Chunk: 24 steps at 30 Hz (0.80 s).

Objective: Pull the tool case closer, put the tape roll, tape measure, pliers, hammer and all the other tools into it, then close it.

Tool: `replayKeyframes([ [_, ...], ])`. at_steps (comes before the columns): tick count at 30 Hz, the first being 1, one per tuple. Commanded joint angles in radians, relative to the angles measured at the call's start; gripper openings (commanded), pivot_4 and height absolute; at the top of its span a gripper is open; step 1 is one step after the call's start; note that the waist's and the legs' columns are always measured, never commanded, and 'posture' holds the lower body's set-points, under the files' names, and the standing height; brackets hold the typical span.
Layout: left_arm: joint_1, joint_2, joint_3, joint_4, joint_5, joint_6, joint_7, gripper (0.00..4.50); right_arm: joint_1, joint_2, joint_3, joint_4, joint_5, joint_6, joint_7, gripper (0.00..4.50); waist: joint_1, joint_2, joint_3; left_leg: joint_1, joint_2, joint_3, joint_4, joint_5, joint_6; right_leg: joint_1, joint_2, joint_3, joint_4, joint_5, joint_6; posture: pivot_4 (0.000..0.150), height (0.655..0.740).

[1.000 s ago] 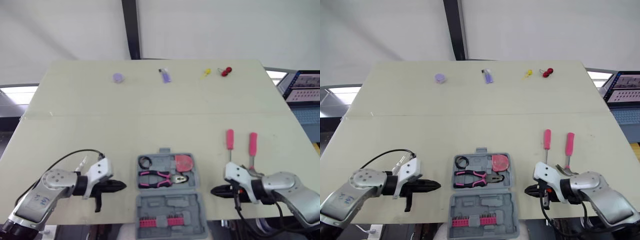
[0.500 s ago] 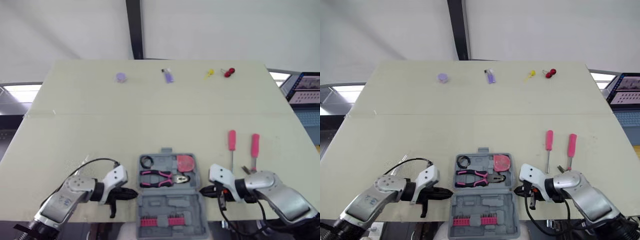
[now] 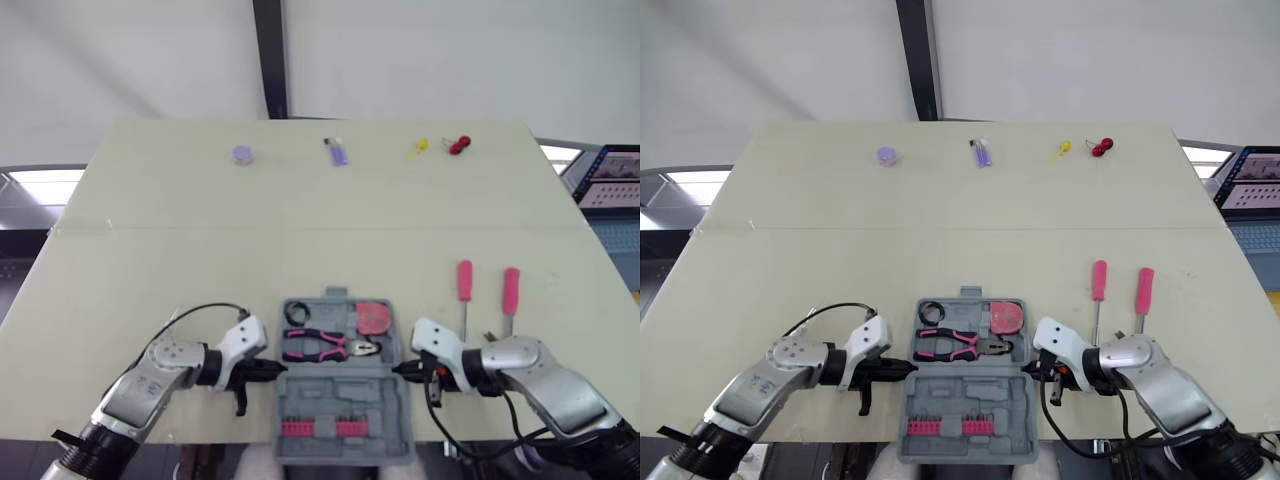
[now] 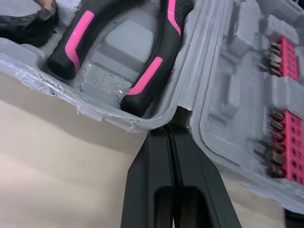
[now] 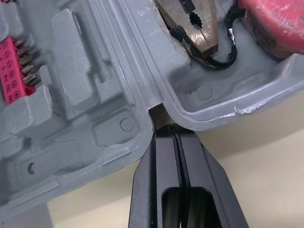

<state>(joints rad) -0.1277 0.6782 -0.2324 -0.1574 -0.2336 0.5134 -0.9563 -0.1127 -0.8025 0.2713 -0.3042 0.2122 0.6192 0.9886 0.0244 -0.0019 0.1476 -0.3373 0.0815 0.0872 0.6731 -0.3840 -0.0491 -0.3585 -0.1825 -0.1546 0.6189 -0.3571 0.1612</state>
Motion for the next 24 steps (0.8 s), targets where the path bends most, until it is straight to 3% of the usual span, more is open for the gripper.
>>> replayKeyframes([
  [1,-0.037,-0.014,0.012,-0.002,-0.003,-0.027,-0.003,0.00,-0.022,0.024,-0.012,-0.010,0.013,-0.009,-0.006,0.02,-0.001,0.000,0.000,0.000,0.000,0.000,0.000,0.000,0.000,0.000,0.000,0.000,0.000,0.000,0.000,0.150,0.7400],
  [24,-0.091,-0.070,0.024,0.095,0.041,-0.122,0.007,0.00,-0.128,0.093,-0.005,0.105,-0.051,-0.049,-0.036,0.02,-0.003,0.000,0.000,0.000,0.000,0.000,-0.001,0.000,0.000,0.000,0.000,-0.001,0.000,0.000,0.000,0.150,0.7400],
])
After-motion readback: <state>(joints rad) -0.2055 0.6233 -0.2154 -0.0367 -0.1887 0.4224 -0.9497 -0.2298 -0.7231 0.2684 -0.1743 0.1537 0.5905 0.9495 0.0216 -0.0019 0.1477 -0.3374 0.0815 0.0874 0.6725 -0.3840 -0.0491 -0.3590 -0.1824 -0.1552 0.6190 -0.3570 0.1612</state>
